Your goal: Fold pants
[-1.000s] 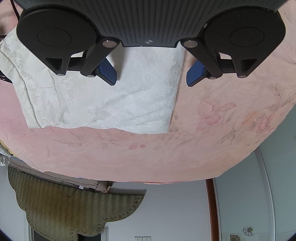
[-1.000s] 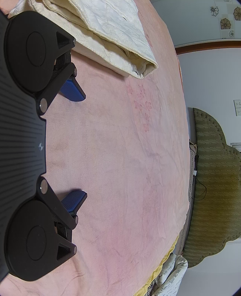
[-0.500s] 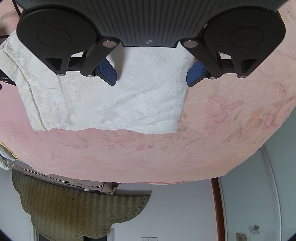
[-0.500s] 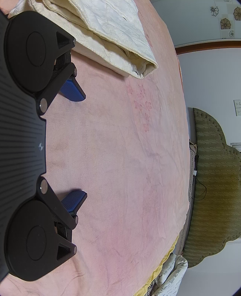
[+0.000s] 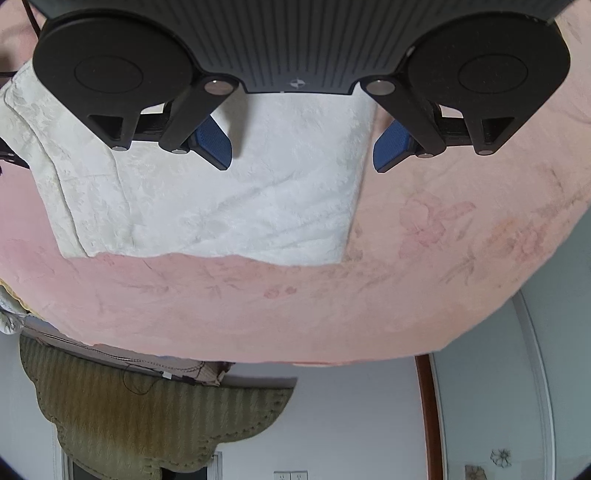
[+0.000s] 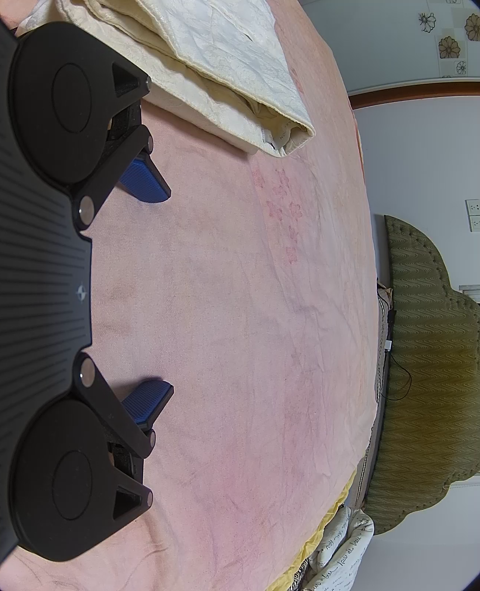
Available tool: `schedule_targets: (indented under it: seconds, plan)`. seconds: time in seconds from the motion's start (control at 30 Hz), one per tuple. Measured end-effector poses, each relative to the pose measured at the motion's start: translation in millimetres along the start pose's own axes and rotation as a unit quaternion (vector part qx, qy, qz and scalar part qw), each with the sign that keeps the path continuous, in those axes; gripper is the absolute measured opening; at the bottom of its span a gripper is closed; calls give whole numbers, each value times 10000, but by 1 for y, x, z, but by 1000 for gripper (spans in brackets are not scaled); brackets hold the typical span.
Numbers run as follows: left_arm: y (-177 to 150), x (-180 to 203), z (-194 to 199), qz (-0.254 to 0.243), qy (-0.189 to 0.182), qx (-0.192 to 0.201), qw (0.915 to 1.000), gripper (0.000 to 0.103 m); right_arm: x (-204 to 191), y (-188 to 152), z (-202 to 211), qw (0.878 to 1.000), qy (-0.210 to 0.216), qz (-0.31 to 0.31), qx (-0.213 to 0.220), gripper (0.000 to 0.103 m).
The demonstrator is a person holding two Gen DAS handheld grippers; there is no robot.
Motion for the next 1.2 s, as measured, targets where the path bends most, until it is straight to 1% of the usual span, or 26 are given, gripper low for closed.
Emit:
schedule_targets:
  seconds: [0.17, 0.33, 0.53, 0.63, 0.77, 0.9, 0.97, 1.07, 1.2]
  plan:
    - [-1, 2, 5, -117, 55, 121, 9998, 86, 0, 0, 0, 10000, 0, 0, 0, 103]
    - [0, 1, 7, -71, 66, 171, 9998, 86, 0, 0, 0, 10000, -1, 0, 0, 103]
    - [0, 1, 5, -40, -165, 41, 9998, 86, 0, 0, 0, 10000, -1, 0, 0, 103]
    - [0, 1, 6, -54, -229, 59, 9997, 85, 0, 0, 0, 10000, -1, 0, 0, 103]
    - [-1, 0, 10, -17, -235, 203, 9995, 85, 0, 0, 0, 10000, -2, 0, 0, 103]
    - [-2, -1, 14, 11, -142, 450, 9989, 86, 0, 0, 0, 10000, -2, 0, 0, 103]
    - [-1, -2, 15, 32, -104, 508, 9986, 86, 0, 0, 0, 10000, -2, 0, 0, 103]
    - [0, -4, 13, 55, -127, 475, 9988, 86, 0, 0, 0, 10000, -2, 0, 0, 103]
    - [-1, -2, 11, -50, -177, 347, 9992, 86, 0, 0, 0, 10000, -2, 0, 0, 103]
Point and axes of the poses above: each gripper's, at about its wrist camera, not at the fingertips, and z roughly against the way its jaws point, x to its right, y to its top, the point moved 1 cm from there along -z, roughly the way its jaws point, and after that the axes turned 9 degrees about y, right-handed, at the moved point
